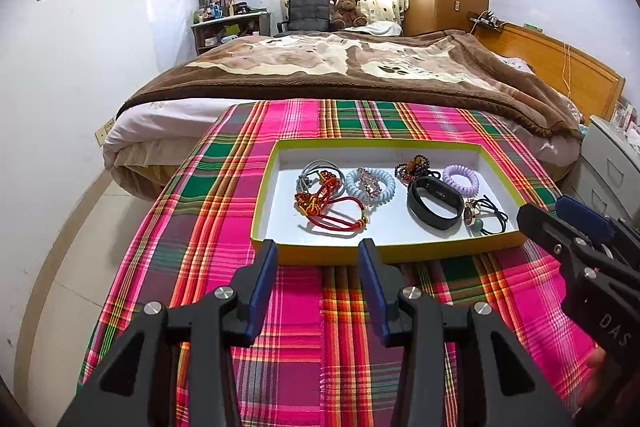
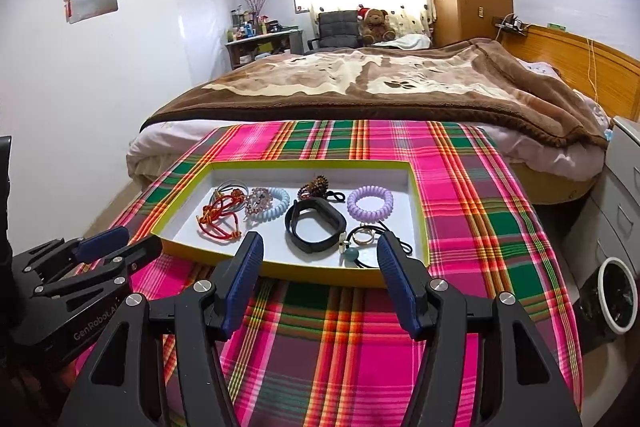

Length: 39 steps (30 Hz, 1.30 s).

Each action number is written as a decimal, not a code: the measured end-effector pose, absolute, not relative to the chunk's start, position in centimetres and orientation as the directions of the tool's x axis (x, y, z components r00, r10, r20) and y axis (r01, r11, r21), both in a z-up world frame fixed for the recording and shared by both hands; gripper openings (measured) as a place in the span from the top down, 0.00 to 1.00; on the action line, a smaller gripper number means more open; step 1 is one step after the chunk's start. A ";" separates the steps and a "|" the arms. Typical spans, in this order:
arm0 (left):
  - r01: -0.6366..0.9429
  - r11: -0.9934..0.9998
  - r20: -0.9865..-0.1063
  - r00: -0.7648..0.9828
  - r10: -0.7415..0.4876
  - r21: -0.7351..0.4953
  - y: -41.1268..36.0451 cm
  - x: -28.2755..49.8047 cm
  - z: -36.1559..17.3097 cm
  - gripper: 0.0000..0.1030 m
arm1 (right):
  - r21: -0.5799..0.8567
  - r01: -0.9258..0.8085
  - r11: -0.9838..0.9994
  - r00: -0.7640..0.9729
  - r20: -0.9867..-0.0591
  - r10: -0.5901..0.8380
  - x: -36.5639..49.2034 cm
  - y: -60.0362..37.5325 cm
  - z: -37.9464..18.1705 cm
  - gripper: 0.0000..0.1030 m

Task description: Organize jewelry

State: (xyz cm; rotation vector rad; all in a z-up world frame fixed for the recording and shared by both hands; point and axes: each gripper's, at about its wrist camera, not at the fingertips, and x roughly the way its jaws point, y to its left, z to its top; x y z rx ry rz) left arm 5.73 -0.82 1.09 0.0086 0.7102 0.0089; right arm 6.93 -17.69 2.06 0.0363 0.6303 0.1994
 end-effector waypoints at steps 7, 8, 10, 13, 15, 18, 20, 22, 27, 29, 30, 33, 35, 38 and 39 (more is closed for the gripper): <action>-0.007 1.000 -0.646 0.763 0.000 -0.009 -0.7 5.5 1.2 0.58 | 0.102 -0.170 0.980 0.786 -0.586 0.197 6.8 -17.7 1.9 0.42; -0.009 1.000 -0.643 0.766 0.001 -0.009 -0.7 5.5 1.2 0.58 | 0.102 -0.171 0.980 0.786 -0.586 0.198 6.8 -17.7 1.8 0.42; -0.009 1.000 -0.645 0.764 0.004 -0.005 -0.6 5.5 1.2 0.58 | 0.100 -0.169 0.981 0.784 -0.589 0.195 6.7 -17.7 1.8 0.42; -0.023 0.999 -0.657 0.753 0.036 0.029 -0.9 5.7 1.0 0.58 | 0.103 -0.168 0.980 0.783 -0.591 0.196 6.7 -17.7 1.7 0.42; -0.018 0.999 -0.661 0.749 0.044 0.046 -1.2 5.7 0.8 0.58 | 0.105 -0.166 0.980 0.784 -0.589 0.196 6.6 -17.7 1.7 0.42; -0.004 1.000 -0.668 0.744 0.016 0.020 -1.2 5.7 0.7 0.58 | 0.102 -0.165 0.981 0.784 -0.589 0.193 6.5 -17.7 1.7 0.42; -0.003 1.000 -0.668 0.744 0.017 0.021 -1.3 5.6 0.7 0.58 | 0.104 -0.164 0.981 0.784 -0.590 0.193 6.5 -17.7 1.7 0.42; -0.003 1.000 -0.667 0.745 0.014 0.019 -1.3 5.6 0.7 0.58 | 0.104 -0.163 0.981 0.782 -0.592 0.193 6.5 -17.7 1.7 0.42; 0.002 1.000 -0.664 0.747 -0.005 -0.005 -1.2 5.5 0.8 0.58 | 0.101 -0.169 0.980 0.781 -0.593 0.196 6.4 -17.5 1.7 0.42; 0.001 1.000 -0.658 0.753 -0.001 -0.001 -1.3 5.4 0.8 0.58 | 0.103 -0.168 0.981 0.782 -0.592 0.196 6.3 -17.5 1.7 0.42; -0.004 1.000 -0.658 0.753 0.004 0.002 -1.3 5.4 0.9 0.58 | 0.105 -0.166 0.980 0.783 -0.590 0.196 6.3 -17.5 1.7 0.42; -0.010 1.000 -0.654 0.756 0.011 0.005 -1.1 5.3 1.0 0.58 | 0.107 -0.164 0.981 0.784 -0.590 0.195 6.3 -17.6 1.7 0.42; -0.008 1.000 -0.656 0.754 0.007 0.001 -1.0 5.4 1.0 0.58 | 0.107 -0.166 0.980 0.783 -0.590 0.196 6.3 -17.6 1.7 0.42; -0.007 1.000 -0.659 0.753 0.007 0.001 -0.9 5.4 0.9 0.58 | 0.108 -0.167 0.980 0.784 -0.589 0.198 6.3 -17.6 1.7 0.42; -0.009 1.000 -0.660 0.752 0.008 0.002 -0.9 5.4 0.8 0.58 | 0.108 -0.165 0.980 0.784 -0.589 0.197 6.4 -17.6 1.6 0.42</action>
